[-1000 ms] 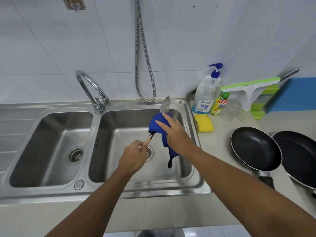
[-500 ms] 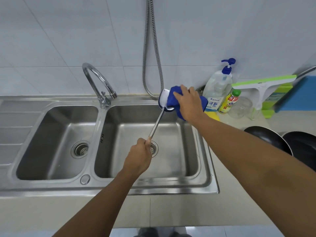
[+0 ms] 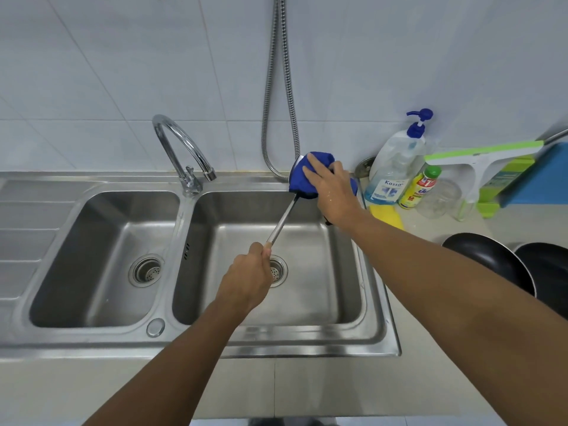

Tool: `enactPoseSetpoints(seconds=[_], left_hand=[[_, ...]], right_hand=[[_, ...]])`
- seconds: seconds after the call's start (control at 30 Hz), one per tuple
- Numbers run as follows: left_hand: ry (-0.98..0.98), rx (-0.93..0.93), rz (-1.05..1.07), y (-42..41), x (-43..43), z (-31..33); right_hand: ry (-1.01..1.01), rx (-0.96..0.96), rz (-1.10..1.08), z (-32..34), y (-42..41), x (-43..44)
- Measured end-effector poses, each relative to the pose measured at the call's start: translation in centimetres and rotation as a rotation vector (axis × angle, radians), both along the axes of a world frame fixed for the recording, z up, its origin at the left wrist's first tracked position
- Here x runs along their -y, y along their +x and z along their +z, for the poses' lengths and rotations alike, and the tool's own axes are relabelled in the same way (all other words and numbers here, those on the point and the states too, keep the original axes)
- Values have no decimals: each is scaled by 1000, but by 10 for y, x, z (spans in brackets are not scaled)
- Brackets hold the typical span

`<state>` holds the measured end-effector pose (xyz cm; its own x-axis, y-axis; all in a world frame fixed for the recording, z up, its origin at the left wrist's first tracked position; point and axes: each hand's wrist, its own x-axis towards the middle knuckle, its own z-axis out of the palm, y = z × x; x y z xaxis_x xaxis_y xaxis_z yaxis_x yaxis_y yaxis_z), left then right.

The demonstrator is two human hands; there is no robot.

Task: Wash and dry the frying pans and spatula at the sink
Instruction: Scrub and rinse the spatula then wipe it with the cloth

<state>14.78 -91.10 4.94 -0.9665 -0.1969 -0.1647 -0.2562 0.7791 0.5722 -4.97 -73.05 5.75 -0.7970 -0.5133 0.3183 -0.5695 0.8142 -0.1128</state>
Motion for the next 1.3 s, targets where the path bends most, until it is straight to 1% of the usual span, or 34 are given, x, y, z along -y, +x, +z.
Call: enactPoseSetpoints(seconds=[0.1,0.17,0.23,0.3,0.37,0.43,0.53,0.63,0.7,0.73,0.8,0.87,0.93,0.97,1.03,1.1,1.3], left_hand=[[-31,17,-8,3,11,-1],[-33,33,-28,5,15,-3],[-25,28,-47,5,16,-3],[-26,25,-65,5,15,-3],[-36,17,-87,5,14,-3],[-33,-2,-97,4,11,-3],[14,-21,-74,3,9,0],[54,-18,-57,7,13,1],[65,-4,-59,13,16,0],[67,4,-59,15,17,-1],[77,19,-43,18,17,-3],[93,32,-20,20,16,-4],[104,38,-12,21,15,-4],[107,37,-15,21,14,-4],[114,27,-24,20,9,-1],[138,5,-17,17,6,2],[173,16,66,12,8,3]], right_hand=[[-4,-23,233,-22,-1,-15],[22,-62,306,-30,-2,-34],[42,-97,262,-24,-2,-48],[34,-87,169,-13,-4,-49],[12,-73,123,-2,-5,-41],[1,-55,143,4,-2,-30],[0,-24,207,-8,11,-25],[-21,-30,247,-24,21,-42],[16,-52,253,-25,24,-56],[43,-57,228,-25,25,-61],[61,-49,112,-22,27,-63],[11,-42,-44,-17,25,-59],[-78,-42,-113,-10,22,-51],[-99,-49,-82,-8,22,-47],[-66,-52,58,-9,23,-39],[-39,-10,124,-16,29,-32],[-23,164,26,-40,78,-49]])
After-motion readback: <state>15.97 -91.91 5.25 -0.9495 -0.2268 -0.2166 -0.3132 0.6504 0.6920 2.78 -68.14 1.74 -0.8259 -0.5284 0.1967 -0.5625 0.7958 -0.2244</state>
